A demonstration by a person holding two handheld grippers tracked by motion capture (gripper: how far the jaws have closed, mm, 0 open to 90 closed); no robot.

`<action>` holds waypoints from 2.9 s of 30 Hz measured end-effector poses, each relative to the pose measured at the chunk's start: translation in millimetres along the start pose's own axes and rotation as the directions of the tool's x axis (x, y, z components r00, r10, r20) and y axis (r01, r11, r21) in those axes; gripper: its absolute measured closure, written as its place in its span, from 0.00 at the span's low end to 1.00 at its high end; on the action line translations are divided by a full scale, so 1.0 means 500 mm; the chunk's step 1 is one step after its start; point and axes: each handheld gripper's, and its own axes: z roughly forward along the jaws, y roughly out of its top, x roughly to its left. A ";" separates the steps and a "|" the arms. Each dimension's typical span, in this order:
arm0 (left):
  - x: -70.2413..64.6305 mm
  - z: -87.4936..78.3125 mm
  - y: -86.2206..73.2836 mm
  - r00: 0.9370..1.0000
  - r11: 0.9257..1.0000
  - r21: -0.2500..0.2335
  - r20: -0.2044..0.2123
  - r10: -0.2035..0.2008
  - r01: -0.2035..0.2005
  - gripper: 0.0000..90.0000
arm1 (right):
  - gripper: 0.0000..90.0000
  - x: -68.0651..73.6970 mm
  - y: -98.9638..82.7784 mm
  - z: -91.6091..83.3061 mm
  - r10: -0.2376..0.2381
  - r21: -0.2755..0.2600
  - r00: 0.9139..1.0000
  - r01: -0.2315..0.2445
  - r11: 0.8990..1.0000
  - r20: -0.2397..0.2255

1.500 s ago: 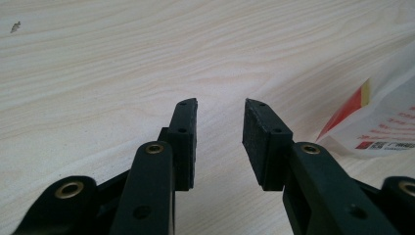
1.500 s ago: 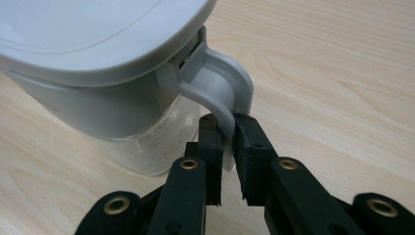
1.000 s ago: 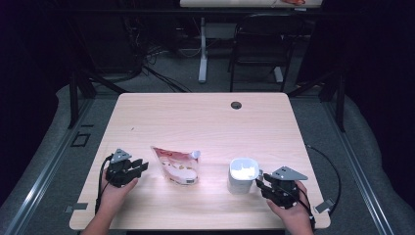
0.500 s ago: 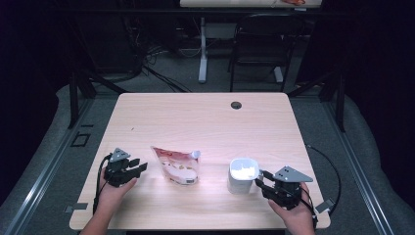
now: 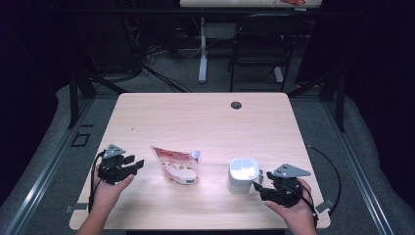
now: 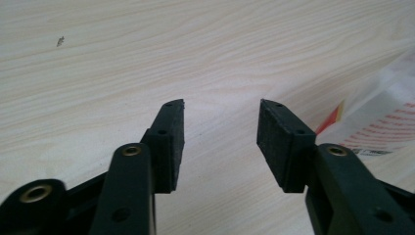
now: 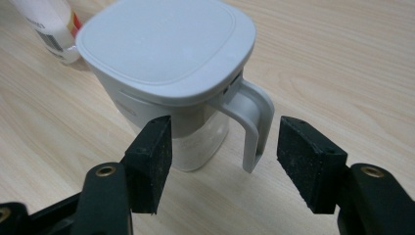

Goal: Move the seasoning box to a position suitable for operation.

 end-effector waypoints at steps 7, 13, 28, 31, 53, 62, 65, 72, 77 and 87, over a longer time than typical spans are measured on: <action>0.001 -0.015 0.024 0.999 0.999 0.041 0.035 -0.007 0.005 0.53 | 0.60 0.010 0.035 -0.021 -0.080 0.056 0.994 0.076 0.996 0.079; -0.001 -0.032 0.066 0.999 0.999 0.046 0.035 0.025 -0.027 0.64 | 0.71 0.004 0.058 -0.049 -0.056 0.050 0.998 0.055 0.997 0.035; -0.022 -0.066 0.141 0.991 0.992 -0.010 0.044 0.128 -0.128 0.65 | 0.81 0.001 0.141 -0.059 -0.041 -0.014 0.999 0.041 0.999 -0.005; -0.020 -0.069 0.141 0.988 0.992 -0.020 0.084 0.127 -0.125 0.69 | 0.79 0.000 0.151 -0.047 -0.027 -0.005 1.000 0.027 1.000 -0.004; -0.025 -0.049 0.137 0.983 0.989 -0.011 0.114 0.146 -0.146 0.78 | 1.00 -0.005 0.125 0.002 0.017 0.047 1.000 -0.017 0.999 0.001; -0.020 -0.056 0.134 0.983 0.992 -0.029 0.129 0.127 -0.124 0.77 | 1.00 -0.019 0.113 0.012 0.073 0.030 0.997 -0.072 0.997 -0.017; -0.020 -0.057 0.133 0.983 0.991 -0.028 0.130 0.131 -0.129 0.77 | 1.00 -0.025 0.111 0.011 0.085 0.028 0.996 -0.084 0.996 -0.025; -0.021 -0.058 0.132 0.983 0.992 -0.028 0.138 0.125 -0.122 0.76 | 1.00 -0.037 0.104 0.011 0.131 0.008 0.989 -0.131 0.991 -0.064; -0.019 -0.059 0.130 0.983 0.992 -0.027 0.134 0.124 -0.121 0.76 | 1.00 -0.047 0.098 0.011 0.163 -0.006 0.982 -0.164 0.986 -0.093; -0.017 -0.060 0.130 0.984 0.993 -0.029 0.134 0.120 -0.117 0.76 | 1.00 -0.056 0.092 0.011 0.203 -0.011 0.972 -0.206 0.979 -0.122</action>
